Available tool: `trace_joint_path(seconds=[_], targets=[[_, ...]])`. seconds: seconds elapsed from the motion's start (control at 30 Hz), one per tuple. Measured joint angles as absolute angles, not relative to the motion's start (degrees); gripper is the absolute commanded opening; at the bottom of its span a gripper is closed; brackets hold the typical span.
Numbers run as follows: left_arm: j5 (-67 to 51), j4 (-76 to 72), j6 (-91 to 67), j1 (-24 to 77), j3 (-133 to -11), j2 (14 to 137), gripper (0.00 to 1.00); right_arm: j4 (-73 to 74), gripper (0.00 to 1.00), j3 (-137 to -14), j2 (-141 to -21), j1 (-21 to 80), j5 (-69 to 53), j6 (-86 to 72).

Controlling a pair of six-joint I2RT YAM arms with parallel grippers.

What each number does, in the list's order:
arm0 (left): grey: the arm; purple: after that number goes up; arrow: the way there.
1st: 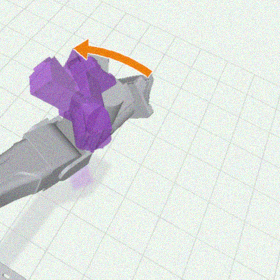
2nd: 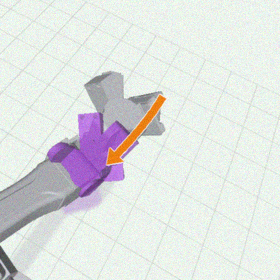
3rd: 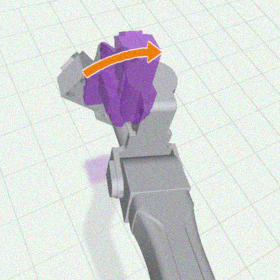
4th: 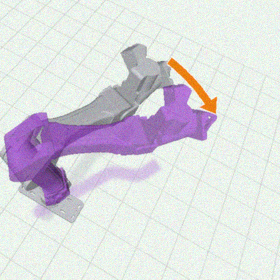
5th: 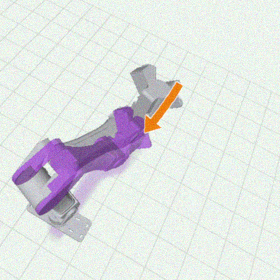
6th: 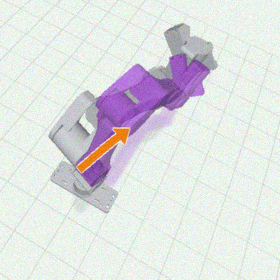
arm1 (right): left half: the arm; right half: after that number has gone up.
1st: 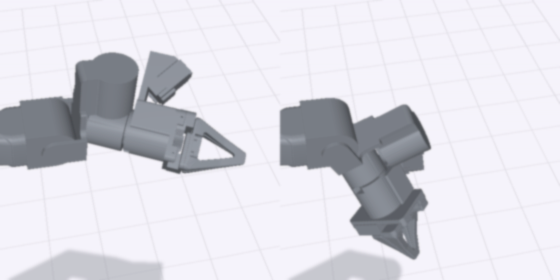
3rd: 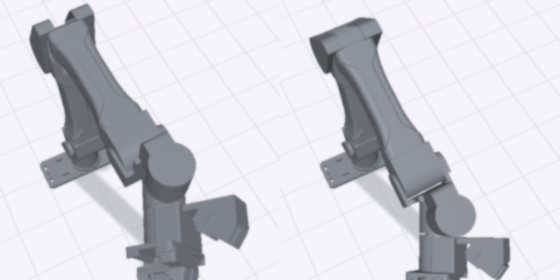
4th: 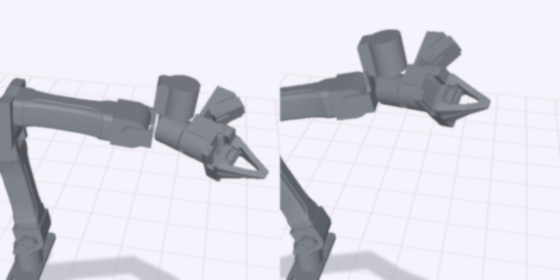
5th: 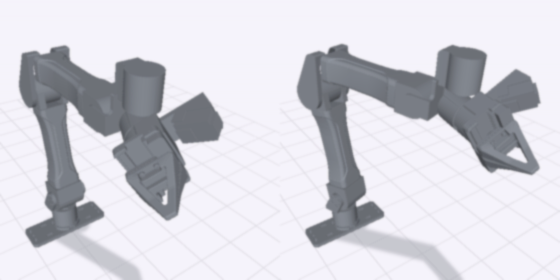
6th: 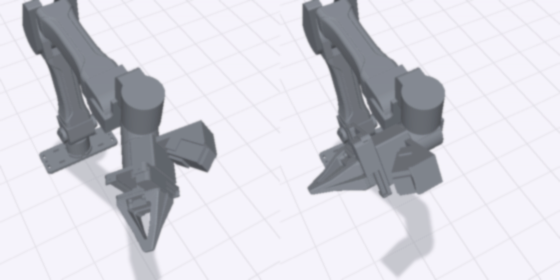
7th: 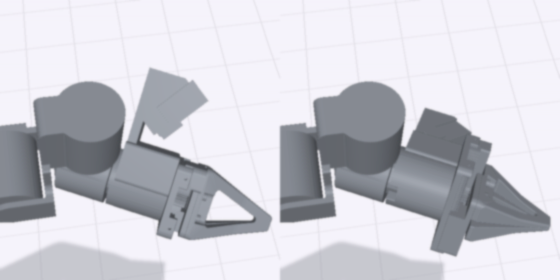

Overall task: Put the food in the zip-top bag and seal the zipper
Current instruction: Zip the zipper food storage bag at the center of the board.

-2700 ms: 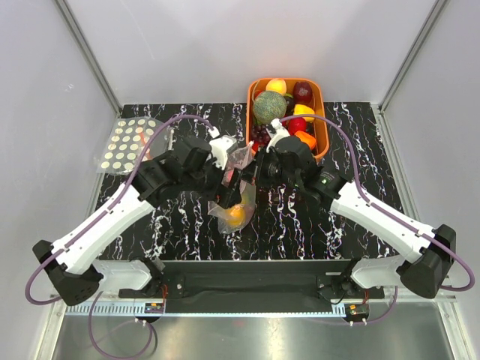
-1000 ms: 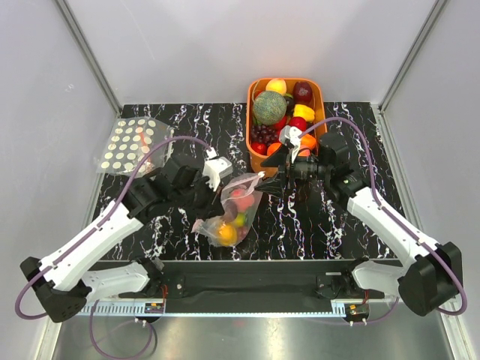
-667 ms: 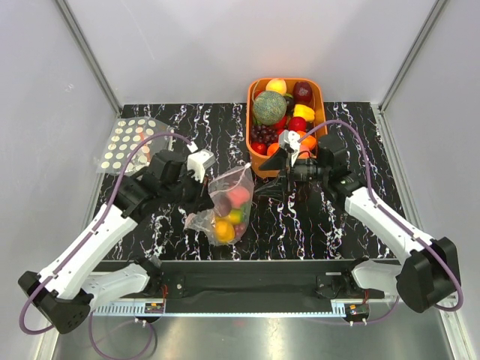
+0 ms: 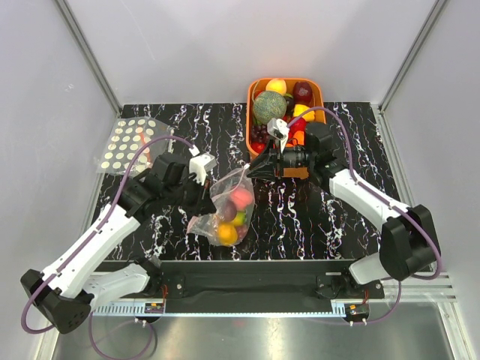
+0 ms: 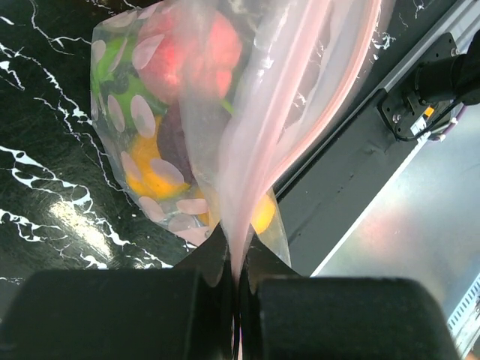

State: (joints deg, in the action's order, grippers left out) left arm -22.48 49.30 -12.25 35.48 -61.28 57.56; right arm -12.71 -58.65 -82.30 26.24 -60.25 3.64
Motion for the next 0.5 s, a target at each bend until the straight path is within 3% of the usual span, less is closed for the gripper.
trace_joint_path(seconds=[0.07,0.1,0.13,0.17,0.2,0.3,0.37,0.4,0.5], targets=[[-22.24,49.34,-12.47,35.38,-61.28,57.63,0.03,-14.81,0.2,-58.72,-83.31,26.22,-62.48,0.89],[-22.13,49.43,-12.47,35.38,-61.3,57.8,0.06,-15.64,0.18,-58.74,-83.7,26.22,-63.09,-0.32],[-22.02,49.54,-12.43,35.38,-61.36,58.0,0.12,-16.27,0.12,-58.74,-83.92,26.24,-63.57,-1.48],[-21.89,49.82,-12.27,35.38,-61.52,58.28,0.25,-16.75,0.08,-58.74,-84.01,26.35,-63.72,-2.74],[-21.54,50.46,-11.9,35.38,-61.89,58.7,0.27,-16.95,0.02,-58.74,-83.94,26.39,-63.66,-3.4],[-20.18,52.8,-11.53,35.38,-64.84,60.29,0.28,-16.88,0.0,-58.54,-82.74,26.92,-61.98,-5.65],[-19.07,54.24,-10.74,35.38,-68.01,61.34,0.42,-16.51,0.0,-57.45,-80.38,27.31,-60.03,-6.37],[-18.65,54.61,-10.46,35.38,-69.45,61.69,0.62,-16.14,0.0,-56.73,-78.72,27.49,-58.61,-6.68],[-17.26,55.77,-9.52,35.38,-74.26,62.52,0.81,-13.41,0.0,-55.07,-73.21,27.79,-55.13,-7.14]])
